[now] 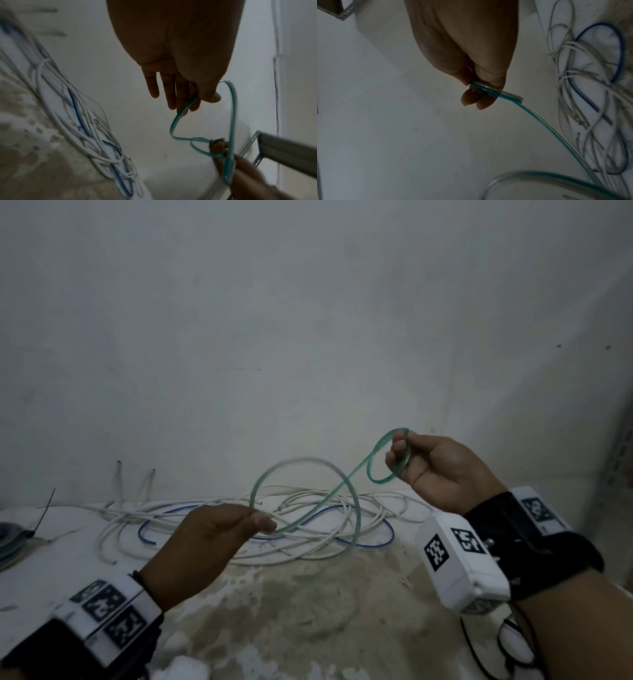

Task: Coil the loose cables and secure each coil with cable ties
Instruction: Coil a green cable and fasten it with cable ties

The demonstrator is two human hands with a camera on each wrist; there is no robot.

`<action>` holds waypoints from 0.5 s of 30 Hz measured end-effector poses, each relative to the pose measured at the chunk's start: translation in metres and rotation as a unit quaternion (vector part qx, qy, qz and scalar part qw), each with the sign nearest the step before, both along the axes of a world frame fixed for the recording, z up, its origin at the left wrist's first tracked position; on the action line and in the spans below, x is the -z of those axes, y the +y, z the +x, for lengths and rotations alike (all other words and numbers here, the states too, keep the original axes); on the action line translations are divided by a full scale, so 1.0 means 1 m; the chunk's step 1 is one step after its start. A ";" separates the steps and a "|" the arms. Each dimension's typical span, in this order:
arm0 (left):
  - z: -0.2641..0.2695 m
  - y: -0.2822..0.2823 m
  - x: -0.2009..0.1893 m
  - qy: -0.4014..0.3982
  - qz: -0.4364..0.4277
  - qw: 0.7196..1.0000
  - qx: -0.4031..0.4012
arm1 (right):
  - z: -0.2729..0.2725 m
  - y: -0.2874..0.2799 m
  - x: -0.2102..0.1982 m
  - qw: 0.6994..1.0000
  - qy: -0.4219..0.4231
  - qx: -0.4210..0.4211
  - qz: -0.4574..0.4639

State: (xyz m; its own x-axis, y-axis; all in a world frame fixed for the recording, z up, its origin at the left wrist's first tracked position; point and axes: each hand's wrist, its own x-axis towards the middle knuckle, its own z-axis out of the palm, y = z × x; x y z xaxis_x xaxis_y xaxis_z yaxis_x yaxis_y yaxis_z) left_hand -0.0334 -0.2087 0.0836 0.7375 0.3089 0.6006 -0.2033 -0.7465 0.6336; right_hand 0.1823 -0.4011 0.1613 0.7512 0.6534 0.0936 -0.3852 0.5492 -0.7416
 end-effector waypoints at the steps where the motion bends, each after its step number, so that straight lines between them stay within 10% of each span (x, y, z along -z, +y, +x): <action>1: 0.000 -0.004 -0.003 0.001 -0.035 0.999 0.003 | -0.001 0.004 0.006 1.000 0.014 0.000 0.004; 8: 0.000 -0.036 -0.017 -0.096 -0.281 0.952 0.068 | -0.012 0.028 0.040 0.996 0.078 0.028 0.028; 15: 0.001 -0.049 -0.027 -0.179 -0.256 0.950 0.017 | -0.021 0.045 0.067 0.994 0.099 0.052 -0.002</action>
State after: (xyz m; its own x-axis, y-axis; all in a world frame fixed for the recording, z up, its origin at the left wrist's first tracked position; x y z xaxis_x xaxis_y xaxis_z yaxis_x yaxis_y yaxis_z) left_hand -0.0323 -0.2581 0.1105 0.5291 0.6072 0.5927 -0.4929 -0.3486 0.7972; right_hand 0.1617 -0.3558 0.0947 0.8184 0.5710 -0.0652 -0.4651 0.5914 -0.6587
